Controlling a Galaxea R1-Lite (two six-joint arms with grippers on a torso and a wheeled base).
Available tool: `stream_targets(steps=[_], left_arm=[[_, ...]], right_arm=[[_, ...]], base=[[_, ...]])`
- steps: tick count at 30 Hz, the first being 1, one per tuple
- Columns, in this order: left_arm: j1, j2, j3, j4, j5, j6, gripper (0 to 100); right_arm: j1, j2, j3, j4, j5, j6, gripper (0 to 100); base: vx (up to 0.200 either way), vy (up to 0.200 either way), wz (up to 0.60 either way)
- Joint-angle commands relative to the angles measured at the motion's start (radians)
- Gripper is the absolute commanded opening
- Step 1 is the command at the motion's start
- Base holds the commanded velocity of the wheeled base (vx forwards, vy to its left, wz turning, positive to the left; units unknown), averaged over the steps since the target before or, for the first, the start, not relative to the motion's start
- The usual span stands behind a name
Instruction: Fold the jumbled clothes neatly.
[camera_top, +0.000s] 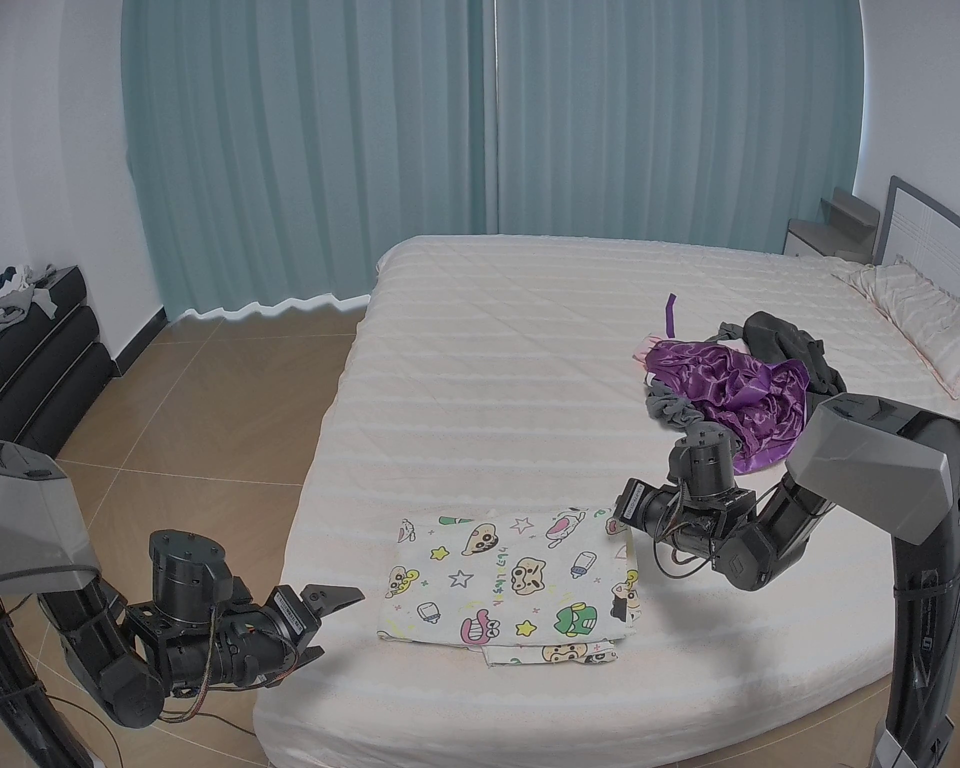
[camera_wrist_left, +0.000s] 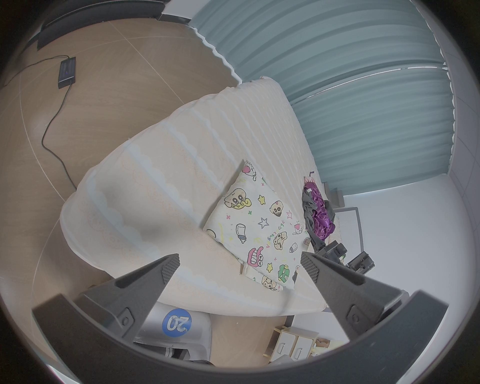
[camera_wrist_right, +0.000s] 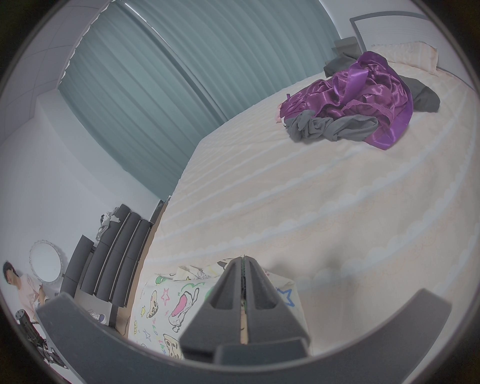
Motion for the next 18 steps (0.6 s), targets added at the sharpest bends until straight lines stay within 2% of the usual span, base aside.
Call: stream_targets(steps=[1, 18], left_arm=[[0.000, 0.001, 0.000, 0.000, 0.000, -0.001, 100], [0.000, 0.008, -0.003, 0.000, 0.003, 0.000, 100]], right_arm=[[-0.003, 0.016, -0.003, 0.000, -0.001, 0.000, 0], [-0.021, 0.086, -0.048, 0.004, -0.001, 0.000, 0]], base=[[0.000, 0.000, 0.00], [0.000, 0.000, 0.00]])
